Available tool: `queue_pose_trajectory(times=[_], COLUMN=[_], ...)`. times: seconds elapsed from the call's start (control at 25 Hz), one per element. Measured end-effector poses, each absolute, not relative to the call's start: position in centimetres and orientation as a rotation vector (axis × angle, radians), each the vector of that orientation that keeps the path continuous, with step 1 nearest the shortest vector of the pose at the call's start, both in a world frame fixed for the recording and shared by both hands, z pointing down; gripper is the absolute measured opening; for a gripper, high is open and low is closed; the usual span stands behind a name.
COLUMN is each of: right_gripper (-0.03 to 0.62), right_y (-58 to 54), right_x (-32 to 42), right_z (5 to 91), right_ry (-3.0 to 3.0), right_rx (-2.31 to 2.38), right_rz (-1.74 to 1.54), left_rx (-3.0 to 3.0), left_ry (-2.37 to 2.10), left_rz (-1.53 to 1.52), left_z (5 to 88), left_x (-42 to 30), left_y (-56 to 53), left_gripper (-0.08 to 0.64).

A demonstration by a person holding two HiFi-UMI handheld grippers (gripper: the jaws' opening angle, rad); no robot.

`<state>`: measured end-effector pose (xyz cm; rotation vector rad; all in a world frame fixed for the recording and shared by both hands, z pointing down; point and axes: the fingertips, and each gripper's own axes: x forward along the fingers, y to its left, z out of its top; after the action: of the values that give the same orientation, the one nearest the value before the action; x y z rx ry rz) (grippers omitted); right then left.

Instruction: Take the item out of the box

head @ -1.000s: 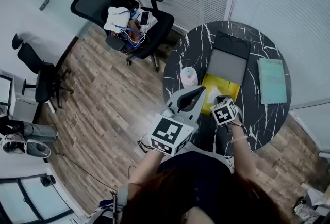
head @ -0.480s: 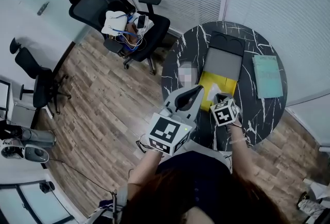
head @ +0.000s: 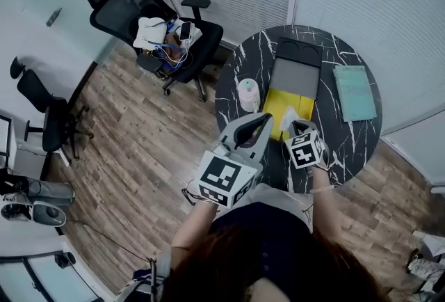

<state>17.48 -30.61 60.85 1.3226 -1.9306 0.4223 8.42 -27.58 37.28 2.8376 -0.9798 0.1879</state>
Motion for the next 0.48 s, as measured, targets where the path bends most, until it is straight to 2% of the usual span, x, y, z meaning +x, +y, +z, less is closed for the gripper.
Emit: queue_pose_trajectory(times=[0.48], right_gripper=[0.025], right_y=[-27.6], right_x=[17.1], right_z=[56.3], right_ry=[-1.954], right_rx=[1.451], right_rz=[0.337], left_rx=[2.872], left_ry=[-0.932], left_rz=[0.16], left_z=[36.3], left_x=[7.6], left_y=[-23.9], left_gripper=[0.026])
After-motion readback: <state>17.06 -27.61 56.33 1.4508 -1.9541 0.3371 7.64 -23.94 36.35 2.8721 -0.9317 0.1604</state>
